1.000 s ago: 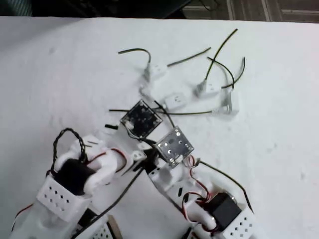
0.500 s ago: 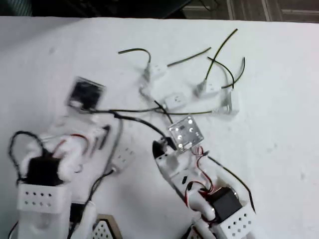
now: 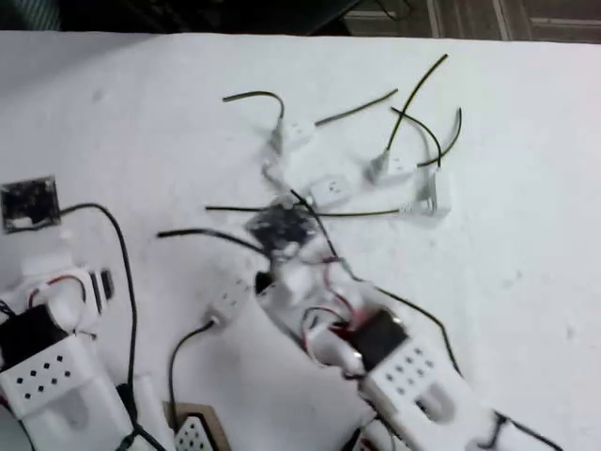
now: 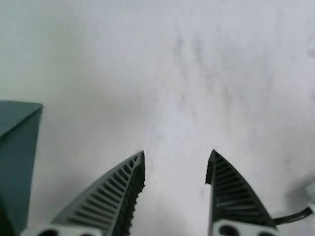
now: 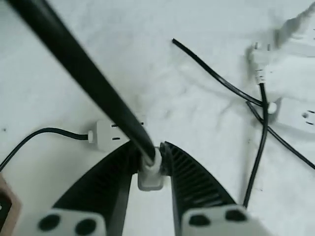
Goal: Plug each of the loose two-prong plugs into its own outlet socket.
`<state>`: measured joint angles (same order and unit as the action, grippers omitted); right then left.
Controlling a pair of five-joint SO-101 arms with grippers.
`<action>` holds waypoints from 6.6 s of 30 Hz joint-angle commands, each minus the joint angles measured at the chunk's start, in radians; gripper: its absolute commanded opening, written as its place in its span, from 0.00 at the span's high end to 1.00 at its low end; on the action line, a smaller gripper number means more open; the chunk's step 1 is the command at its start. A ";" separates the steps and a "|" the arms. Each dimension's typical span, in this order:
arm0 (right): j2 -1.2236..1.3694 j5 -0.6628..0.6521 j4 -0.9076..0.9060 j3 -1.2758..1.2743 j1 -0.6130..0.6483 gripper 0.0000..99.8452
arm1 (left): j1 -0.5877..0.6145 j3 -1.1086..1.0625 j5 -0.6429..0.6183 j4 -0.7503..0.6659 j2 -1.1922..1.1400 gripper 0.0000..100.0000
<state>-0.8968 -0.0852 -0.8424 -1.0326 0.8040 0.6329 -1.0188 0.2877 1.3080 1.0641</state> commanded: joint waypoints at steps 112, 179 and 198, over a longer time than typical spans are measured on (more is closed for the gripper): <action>0.621 0.137 0.091 0.031 0.016 0.98 | 0.015 -0.226 0.018 -0.190 0.018 0.79; 0.414 0.290 -0.219 0.166 0.096 0.88 | 0.015 -0.245 0.020 -0.210 0.018 0.78; 0.406 0.269 -0.077 0.126 0.137 0.94 | 0.015 -0.247 0.020 -0.210 0.018 0.78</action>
<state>-0.4595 0.1956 -0.9574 -0.8961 0.9421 0.6406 -1.2689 0.3000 1.1132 1.0641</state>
